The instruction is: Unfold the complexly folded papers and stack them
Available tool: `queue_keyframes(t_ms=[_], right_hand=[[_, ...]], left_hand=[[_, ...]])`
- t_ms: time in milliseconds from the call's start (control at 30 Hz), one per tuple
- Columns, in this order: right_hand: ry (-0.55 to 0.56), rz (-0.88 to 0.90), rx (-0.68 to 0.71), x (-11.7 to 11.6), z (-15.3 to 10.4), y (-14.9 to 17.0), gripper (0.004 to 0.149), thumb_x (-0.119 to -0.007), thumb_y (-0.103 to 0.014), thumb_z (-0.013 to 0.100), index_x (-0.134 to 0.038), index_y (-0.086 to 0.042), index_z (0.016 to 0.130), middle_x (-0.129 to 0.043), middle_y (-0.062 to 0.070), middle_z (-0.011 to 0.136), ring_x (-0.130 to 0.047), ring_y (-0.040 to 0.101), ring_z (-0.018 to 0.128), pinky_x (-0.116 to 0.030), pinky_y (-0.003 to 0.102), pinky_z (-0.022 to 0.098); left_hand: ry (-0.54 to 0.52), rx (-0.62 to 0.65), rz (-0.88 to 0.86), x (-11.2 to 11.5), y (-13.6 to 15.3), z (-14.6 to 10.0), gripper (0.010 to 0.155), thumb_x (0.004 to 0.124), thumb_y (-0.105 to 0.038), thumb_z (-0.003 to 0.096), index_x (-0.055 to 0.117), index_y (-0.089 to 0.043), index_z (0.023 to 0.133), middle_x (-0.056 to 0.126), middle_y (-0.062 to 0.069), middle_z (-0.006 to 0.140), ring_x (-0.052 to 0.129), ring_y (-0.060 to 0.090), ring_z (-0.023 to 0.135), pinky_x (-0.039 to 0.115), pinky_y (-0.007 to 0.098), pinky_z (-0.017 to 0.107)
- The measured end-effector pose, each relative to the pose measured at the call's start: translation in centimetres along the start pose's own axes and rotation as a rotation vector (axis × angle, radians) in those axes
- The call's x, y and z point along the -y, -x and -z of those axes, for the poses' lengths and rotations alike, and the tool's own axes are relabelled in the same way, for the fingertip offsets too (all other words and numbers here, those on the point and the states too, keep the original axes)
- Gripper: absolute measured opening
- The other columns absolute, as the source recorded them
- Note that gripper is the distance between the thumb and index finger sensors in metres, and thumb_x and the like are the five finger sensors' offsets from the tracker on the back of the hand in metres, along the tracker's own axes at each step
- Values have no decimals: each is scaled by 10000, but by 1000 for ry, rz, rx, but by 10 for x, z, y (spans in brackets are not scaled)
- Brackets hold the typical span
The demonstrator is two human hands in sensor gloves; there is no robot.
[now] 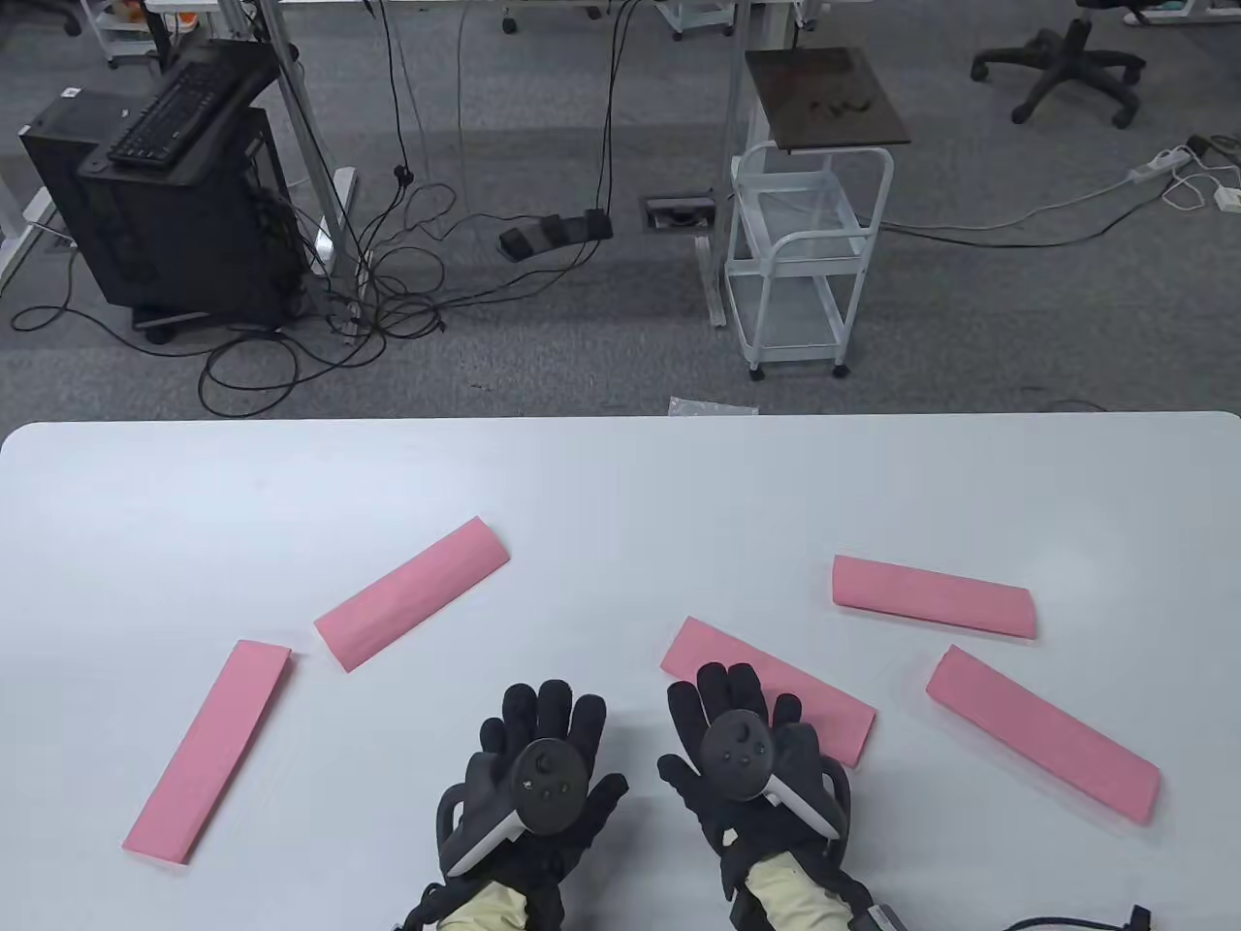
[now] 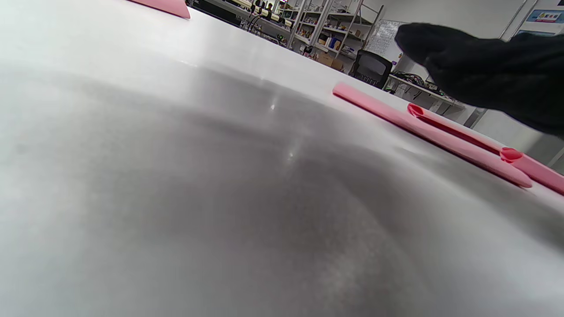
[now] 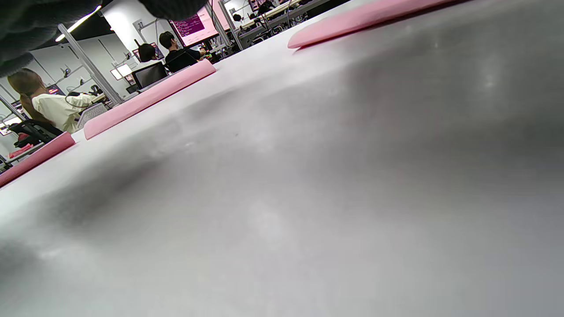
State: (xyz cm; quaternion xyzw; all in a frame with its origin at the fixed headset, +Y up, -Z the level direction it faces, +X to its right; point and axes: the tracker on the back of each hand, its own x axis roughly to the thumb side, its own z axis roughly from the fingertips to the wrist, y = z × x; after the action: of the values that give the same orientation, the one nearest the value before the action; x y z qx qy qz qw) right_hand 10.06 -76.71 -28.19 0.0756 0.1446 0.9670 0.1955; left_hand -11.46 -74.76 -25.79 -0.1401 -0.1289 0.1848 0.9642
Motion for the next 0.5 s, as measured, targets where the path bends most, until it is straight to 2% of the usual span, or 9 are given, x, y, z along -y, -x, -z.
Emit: queue_keyframes(t_ms=[200,300,500], right_hand=[[-16,49,-2,3,2,1,652,-557,-514,552,-213,-369,1086,-56,-66,1166,143,135,993,117,495,655],[-13,87,-23,13,9,4,691,-594,-522,541,-199,-366,1086,-50,-62,1167,147,141,995,120,499,657],[-75,-53,-215,40,44,19,823,-712,-503,490,-106,-411,1040,-14,-80,1145,163,157,996,132,510,663]], left_hand=[[-2,4,-16,-1,1,0,732,519,-542,585,72,-288,1106,-109,46,1137,-177,378,975,-46,577,675],[-8,9,-20,-1,0,0,731,519,-542,585,72,-288,1106,-111,48,1137,-178,380,973,-46,577,675],[-8,13,-11,0,0,0,733,518,-543,585,69,-287,1104,-112,51,1136,-179,382,972,-44,579,675]])
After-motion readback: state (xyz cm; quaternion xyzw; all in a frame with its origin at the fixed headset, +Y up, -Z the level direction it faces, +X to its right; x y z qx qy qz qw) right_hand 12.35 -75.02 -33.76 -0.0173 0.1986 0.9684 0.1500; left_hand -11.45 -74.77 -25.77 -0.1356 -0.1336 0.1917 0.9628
